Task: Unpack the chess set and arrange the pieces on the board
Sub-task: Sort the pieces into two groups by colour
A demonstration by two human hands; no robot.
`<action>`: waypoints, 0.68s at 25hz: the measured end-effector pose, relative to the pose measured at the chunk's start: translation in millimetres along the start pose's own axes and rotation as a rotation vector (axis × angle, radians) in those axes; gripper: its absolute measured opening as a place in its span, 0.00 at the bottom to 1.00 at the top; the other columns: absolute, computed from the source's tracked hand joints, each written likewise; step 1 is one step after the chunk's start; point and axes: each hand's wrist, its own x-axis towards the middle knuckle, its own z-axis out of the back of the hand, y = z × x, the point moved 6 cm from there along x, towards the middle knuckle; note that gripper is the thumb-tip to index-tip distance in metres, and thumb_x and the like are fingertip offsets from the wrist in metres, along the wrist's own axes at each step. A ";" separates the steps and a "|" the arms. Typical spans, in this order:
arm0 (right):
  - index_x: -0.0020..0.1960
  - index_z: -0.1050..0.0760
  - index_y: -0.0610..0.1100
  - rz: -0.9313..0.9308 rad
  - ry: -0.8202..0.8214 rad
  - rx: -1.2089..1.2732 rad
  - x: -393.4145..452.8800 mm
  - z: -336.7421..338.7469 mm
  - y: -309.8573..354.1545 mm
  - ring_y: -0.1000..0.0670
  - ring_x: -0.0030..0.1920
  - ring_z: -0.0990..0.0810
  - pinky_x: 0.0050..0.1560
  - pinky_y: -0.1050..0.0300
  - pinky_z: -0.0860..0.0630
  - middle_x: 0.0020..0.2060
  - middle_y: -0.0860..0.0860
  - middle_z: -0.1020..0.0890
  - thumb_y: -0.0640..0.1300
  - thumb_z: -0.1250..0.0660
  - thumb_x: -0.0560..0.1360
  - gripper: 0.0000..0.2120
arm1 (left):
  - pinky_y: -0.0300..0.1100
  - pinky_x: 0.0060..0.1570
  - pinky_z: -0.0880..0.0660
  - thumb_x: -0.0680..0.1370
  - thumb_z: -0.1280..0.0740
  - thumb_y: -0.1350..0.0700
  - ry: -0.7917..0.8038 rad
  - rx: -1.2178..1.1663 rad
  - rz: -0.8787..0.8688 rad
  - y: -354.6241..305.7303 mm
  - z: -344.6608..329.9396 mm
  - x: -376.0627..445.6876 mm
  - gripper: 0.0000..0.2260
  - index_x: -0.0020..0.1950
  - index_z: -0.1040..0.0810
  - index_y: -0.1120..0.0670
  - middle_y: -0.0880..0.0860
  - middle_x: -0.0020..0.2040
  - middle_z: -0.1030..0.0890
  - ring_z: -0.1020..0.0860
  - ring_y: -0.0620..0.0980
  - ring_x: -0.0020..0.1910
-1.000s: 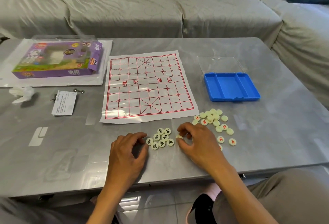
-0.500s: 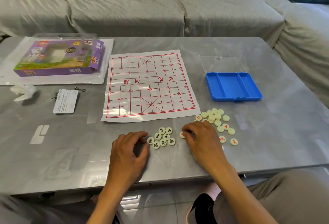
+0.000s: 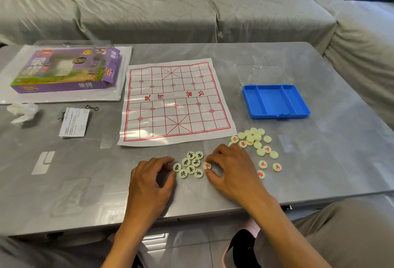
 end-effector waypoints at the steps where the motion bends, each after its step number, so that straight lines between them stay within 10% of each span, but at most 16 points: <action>1: 0.54 0.22 0.51 -0.044 0.005 -0.046 -1.5 6.1 -6.4 0.52 0.50 0.28 0.50 0.57 0.33 0.50 0.55 0.22 0.55 0.38 0.75 0.13 | 0.45 0.50 0.27 0.73 0.37 0.44 0.000 -0.004 0.001 0.1 0.0 -0.1 0.14 0.55 0.21 0.47 0.40 0.45 0.21 0.27 0.42 0.46; 17: 0.65 0.28 0.54 -0.411 -0.006 0.025 2.2 34.6 -88.9 0.53 0.58 0.28 0.56 0.60 0.30 0.61 0.53 0.23 0.49 0.37 0.78 0.15 | 0.49 0.51 0.25 0.73 0.34 0.49 0.008 -0.002 0.013 -1.2 -0.5 -0.3 0.13 0.55 0.20 0.49 0.42 0.46 0.20 0.25 0.44 0.47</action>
